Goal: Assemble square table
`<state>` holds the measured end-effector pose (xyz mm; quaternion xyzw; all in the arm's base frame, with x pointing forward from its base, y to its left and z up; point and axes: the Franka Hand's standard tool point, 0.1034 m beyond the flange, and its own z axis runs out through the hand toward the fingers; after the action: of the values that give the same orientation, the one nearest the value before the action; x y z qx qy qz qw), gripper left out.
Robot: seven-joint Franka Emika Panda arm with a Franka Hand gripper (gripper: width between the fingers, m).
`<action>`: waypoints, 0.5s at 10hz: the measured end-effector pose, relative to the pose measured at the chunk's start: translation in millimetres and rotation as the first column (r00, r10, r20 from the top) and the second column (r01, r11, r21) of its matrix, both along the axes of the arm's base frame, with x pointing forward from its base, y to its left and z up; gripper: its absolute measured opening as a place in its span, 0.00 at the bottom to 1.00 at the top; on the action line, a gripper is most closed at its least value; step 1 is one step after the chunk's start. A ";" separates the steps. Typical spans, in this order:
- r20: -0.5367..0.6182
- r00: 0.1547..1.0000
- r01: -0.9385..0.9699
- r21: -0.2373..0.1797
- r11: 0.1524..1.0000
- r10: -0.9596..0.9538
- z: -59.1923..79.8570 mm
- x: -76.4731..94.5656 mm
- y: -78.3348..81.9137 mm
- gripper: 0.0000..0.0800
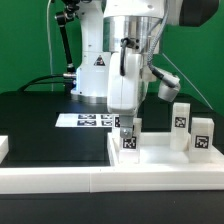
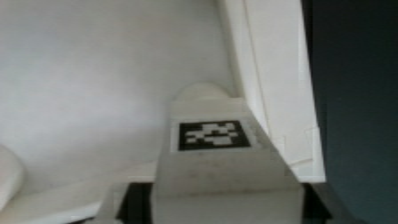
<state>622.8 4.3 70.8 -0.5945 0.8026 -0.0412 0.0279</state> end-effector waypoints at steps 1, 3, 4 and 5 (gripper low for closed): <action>0.001 1.000 -0.006 -0.001 1.000 0.006 -0.1 0.2 0.1 0.36; -0.002 0.998 -0.070 -0.007 0.998 0.070 -0.2 0.2 0.4 0.66; -0.003 0.994 -0.107 -0.010 0.994 0.106 -0.1 0.4 0.5 0.76; -0.006 0.984 -0.176 -0.017 0.984 0.176 0.2 0.7 0.2 0.76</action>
Offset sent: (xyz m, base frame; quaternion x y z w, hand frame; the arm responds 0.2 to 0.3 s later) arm 0.0014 0.0069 0.0018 -0.0134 -0.0214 -0.0685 0.9973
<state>623.5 4.5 71.0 -0.6632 0.7467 -0.0443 0.0247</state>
